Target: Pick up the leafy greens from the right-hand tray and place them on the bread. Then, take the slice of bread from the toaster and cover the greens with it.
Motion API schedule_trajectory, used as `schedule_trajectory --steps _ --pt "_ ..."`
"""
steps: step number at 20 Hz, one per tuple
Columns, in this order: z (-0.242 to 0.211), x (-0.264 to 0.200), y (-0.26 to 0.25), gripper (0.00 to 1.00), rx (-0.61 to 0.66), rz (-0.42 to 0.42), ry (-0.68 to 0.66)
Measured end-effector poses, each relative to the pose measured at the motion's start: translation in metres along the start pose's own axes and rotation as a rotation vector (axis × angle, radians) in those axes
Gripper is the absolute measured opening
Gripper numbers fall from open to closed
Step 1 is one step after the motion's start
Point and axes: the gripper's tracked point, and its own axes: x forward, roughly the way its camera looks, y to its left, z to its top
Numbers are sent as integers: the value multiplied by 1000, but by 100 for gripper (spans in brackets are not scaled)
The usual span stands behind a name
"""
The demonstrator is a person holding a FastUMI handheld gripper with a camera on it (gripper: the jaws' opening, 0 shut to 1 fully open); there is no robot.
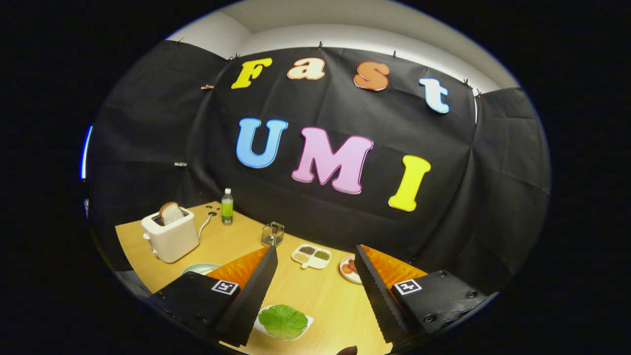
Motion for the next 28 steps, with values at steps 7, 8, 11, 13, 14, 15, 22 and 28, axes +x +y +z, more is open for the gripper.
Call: schedule_trajectory --steps 7,8,11,13,14,15,22,28 --pt "-138 30 29 98 30 93 370" --pt "-156 35 36 98 39 109 410" --pt "-203 51 49 96 71 137 526" --pt "-241 57 53 95 72 140 607" --pt "-257 61 56 94 82 142 646" --pt "-267 65 60 92 102 147 675" --pt "-314 82 73 78 170 152 793" --pt "-317 81 74 66 122 187 803"
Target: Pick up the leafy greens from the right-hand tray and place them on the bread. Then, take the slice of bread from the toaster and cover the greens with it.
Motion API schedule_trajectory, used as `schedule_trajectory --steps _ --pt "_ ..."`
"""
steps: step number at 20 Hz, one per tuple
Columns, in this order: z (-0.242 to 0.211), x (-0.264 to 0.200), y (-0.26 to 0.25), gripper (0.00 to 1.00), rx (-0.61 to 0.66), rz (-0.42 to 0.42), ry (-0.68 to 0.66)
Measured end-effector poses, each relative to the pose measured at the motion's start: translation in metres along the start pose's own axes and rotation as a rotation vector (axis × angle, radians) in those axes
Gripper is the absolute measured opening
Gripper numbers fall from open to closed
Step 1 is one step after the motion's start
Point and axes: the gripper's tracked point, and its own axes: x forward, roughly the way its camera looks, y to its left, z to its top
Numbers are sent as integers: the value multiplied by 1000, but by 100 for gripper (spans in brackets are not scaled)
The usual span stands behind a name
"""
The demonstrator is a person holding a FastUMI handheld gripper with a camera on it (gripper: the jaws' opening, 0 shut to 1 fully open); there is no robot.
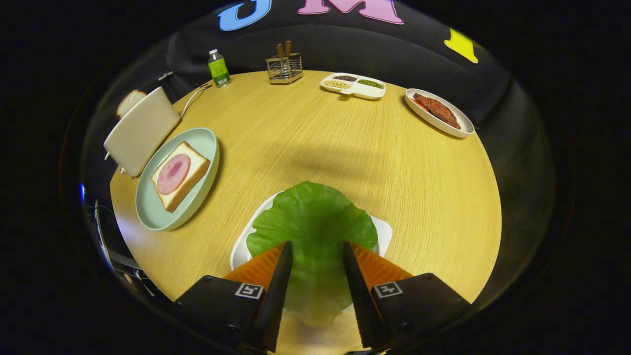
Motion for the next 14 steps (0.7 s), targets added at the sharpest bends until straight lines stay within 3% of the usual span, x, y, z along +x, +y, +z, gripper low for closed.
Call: schedule_trajectory --steps 3,6,14 --pt "0 -2 7 13 -38 6 -10" --pt "4 -15 12 6 -2 31 -21" --pt "71 -87 66 5 -23 141 -182"
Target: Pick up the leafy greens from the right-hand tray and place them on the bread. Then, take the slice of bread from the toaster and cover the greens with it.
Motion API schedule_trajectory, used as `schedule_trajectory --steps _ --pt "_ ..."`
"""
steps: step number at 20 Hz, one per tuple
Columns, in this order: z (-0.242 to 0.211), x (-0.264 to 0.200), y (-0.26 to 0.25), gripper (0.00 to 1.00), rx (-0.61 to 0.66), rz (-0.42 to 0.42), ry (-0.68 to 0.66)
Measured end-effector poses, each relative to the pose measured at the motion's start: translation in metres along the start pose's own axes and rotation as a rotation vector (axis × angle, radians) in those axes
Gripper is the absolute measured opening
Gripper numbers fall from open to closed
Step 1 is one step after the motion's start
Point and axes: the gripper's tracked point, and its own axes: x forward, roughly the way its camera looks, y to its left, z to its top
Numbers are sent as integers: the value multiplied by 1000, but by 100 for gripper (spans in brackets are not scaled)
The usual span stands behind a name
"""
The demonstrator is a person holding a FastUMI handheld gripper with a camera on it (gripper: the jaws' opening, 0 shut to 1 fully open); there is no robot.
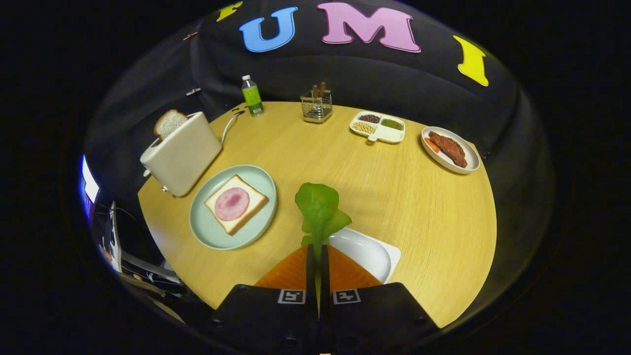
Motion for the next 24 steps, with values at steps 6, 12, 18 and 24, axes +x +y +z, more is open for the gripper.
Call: schedule_trajectory --steps 6,12,18,24 --pt "44 14 93 5 -42 118 -25" --pt "50 63 145 6 -43 131 20" --pt "47 96 144 11 -3 61 43" --pt "74 93 134 99 30 3 -65"
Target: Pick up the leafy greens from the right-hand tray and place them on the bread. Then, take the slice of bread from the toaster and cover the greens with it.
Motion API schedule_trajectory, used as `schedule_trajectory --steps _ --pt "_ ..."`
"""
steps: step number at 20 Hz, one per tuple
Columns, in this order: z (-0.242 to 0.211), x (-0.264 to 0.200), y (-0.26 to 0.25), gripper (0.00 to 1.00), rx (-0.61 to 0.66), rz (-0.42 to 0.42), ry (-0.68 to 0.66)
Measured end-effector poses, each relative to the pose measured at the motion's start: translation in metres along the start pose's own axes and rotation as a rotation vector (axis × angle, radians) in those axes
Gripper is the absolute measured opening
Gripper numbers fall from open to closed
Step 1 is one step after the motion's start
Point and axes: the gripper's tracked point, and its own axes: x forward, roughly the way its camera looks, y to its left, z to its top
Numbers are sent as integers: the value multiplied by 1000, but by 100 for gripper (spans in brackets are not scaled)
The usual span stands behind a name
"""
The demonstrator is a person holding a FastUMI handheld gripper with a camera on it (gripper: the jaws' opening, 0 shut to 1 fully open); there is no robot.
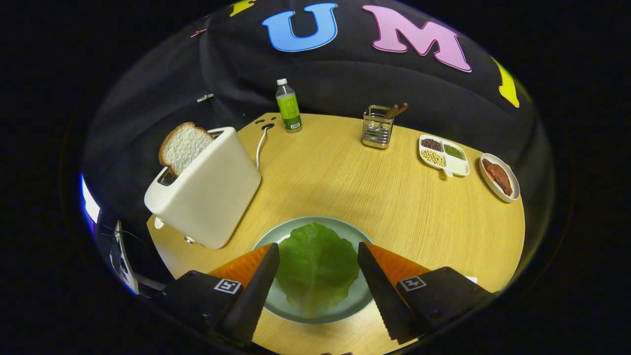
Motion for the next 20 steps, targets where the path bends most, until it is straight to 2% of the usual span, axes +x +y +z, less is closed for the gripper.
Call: schedule_trajectory --steps 3,6,12,16,20 --pt "26 -21 2 99 -3 -1 -85" --pt "66 -54 17 99 -63 20 -202" --pt "151 -110 86 99 -207 101 -404" --pt "182 -105 140 99 -225 145 -419" --pt "188 -77 180 99 -217 167 -393"
